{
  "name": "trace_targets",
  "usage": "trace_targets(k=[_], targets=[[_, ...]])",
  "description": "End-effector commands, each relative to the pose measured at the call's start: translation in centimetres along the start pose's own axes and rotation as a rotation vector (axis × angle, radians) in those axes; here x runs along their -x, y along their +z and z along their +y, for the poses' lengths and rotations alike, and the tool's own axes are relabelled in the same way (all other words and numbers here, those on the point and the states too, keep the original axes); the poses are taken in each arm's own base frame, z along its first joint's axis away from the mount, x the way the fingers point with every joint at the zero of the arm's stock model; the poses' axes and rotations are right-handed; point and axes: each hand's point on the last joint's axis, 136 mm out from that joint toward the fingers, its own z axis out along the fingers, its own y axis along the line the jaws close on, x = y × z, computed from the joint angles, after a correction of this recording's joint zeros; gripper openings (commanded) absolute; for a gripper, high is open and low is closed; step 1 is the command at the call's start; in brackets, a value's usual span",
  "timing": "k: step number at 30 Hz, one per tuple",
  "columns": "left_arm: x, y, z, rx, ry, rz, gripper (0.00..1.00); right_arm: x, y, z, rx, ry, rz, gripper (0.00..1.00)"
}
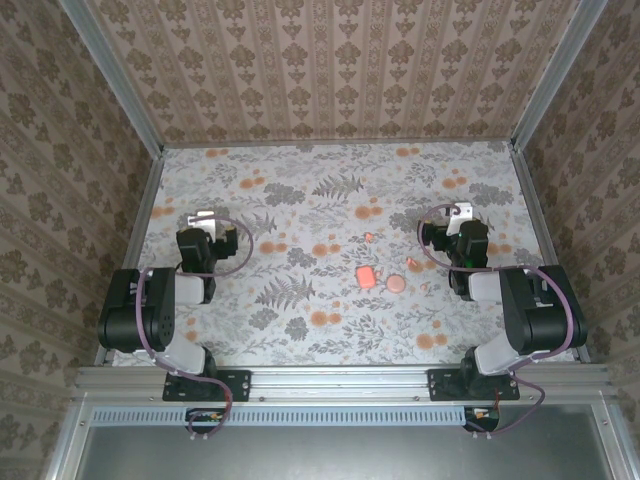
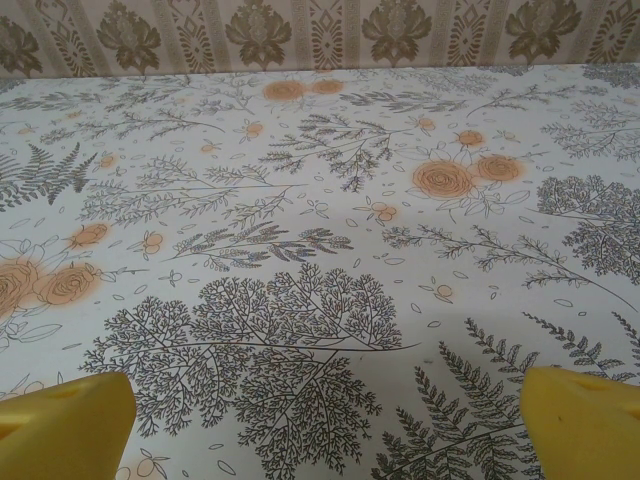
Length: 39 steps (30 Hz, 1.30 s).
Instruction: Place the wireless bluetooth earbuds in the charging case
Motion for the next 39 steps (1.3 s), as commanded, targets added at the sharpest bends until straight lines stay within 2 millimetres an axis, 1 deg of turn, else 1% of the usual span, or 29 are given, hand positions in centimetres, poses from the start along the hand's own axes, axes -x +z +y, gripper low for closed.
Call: trace_targets(k=[1, 14, 16, 18, 19, 21, 24, 25, 27, 30, 32, 34, 37, 39], targets=[[1.6, 0.2, 0.1, -0.004, -0.005, -0.040, 1.00, 0.1, 0.2, -0.1, -0.010, 0.008, 0.002, 1.00], [1.6, 0.2, 0.1, -0.009, -0.006, -0.040, 1.00, 0.1, 0.1, -0.1, -0.009, 0.009, 0.002, 1.00], [1.8, 0.1, 0.2, -0.004, -0.005, -0.046, 1.00, 0.6, -0.1, -0.3, -0.017, 0.011, -0.008, 1.00], [2.4, -0.3, 0.3, 0.000, -0.006, -0.047, 1.00, 2.0, -0.7, -0.2, -0.021, 0.013, 0.007, 1.00], [2.8, -0.7, 0.2, -0.005, 0.001, -0.040, 1.00, 3.0, -1.2, -0.7, -0.050, 0.038, 0.045, 1.00], [4.5, -1.5, 0.1, -0.008, 0.020, -0.033, 1.00, 4.3, -2.6, -1.3, -0.102, 0.096, 0.154, 1.00], [7.5, -3.3, -0.6, -0.050, -0.006, -0.003, 0.96, 5.6, -5.2, -0.6, -0.088, 0.116, 0.272, 1.00], [8.5, -4.1, -1.0, -0.072, -0.025, 0.010, 0.93, 5.6, -6.3, -0.1, -0.072, 0.113, 0.324, 1.00], [9.8, -5.5, -1.7, -0.101, -0.060, 0.059, 0.90, 5.9, -8.6, 0.5, -0.062, 0.140, 0.417, 1.00], [10.8, -7.7, -3.5, -0.145, -0.037, 0.153, 0.87, 4.5, -12.4, 1.7, -0.039, 0.190, 0.602, 1.00], [10.7, -8.9, -4.9, -0.182, -0.035, 0.224, 0.85, 3.4, -14.7, 2.1, -0.058, 0.211, 0.713, 1.00], [9.9, -10.1, -6.8, -0.225, -0.036, 0.303, 0.84, 2.1, -16.6, 3.5, -0.035, 0.238, 0.806, 1.00], [7.8, -11.5, -9.5, -0.263, -0.061, 0.407, 0.83, -0.1, -18.2, 5.8, -0.008, 0.219, 0.916, 1.00], [6.1, -12.5, -11.2, -0.284, -0.089, 0.464, 0.82, -1.2, -18.6, 7.0, -0.005, 0.170, 0.954, 1.00]])
